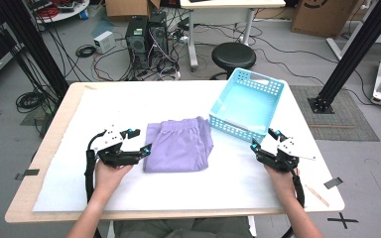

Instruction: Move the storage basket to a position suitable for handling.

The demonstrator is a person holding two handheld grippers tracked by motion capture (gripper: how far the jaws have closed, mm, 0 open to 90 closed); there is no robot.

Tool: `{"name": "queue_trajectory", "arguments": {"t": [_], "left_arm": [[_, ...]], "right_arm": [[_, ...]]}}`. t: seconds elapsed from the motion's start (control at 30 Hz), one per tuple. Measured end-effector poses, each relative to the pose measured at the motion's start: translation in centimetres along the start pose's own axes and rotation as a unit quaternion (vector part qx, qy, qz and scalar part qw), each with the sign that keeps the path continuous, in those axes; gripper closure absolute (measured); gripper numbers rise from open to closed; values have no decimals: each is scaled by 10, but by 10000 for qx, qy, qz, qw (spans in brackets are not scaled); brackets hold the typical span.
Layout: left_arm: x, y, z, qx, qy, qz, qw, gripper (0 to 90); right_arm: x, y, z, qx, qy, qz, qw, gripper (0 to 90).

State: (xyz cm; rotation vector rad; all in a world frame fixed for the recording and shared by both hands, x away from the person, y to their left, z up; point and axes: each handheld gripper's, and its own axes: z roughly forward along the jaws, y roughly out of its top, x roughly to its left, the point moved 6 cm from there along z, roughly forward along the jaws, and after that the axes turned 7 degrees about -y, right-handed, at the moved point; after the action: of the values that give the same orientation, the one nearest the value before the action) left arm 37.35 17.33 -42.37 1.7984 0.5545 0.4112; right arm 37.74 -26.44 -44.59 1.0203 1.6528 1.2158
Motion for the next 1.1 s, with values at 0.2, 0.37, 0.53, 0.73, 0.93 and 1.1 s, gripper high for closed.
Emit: {"name": "queue_trajectory", "arguments": {"t": [0.2,0.37,0.53,0.73,0.93,1.1], "left_arm": [[3,0,0,-68,40,-43,10000,296],[4,-1,2,-64,23,-59,10000,296],[4,-2,4,17,-12,-76,10000,296],[2,-4,8,101,-60,-58,9999,296],[3,-7,11,197,-86,-105,9997,296],[2,-8,12,248,-98,-140,9995,296]], "right_arm": [[-3,-1,-1,-5,-55,69,10000,305],[-6,-2,0,40,-103,116,9999,299],[-15,-7,4,263,-205,408,9986,266],[-20,-14,9,557,-272,544,9966,263],[-24,-18,22,887,-264,599,9939,274],[-27,-18,31,1100,-284,570,9919,364]]}}
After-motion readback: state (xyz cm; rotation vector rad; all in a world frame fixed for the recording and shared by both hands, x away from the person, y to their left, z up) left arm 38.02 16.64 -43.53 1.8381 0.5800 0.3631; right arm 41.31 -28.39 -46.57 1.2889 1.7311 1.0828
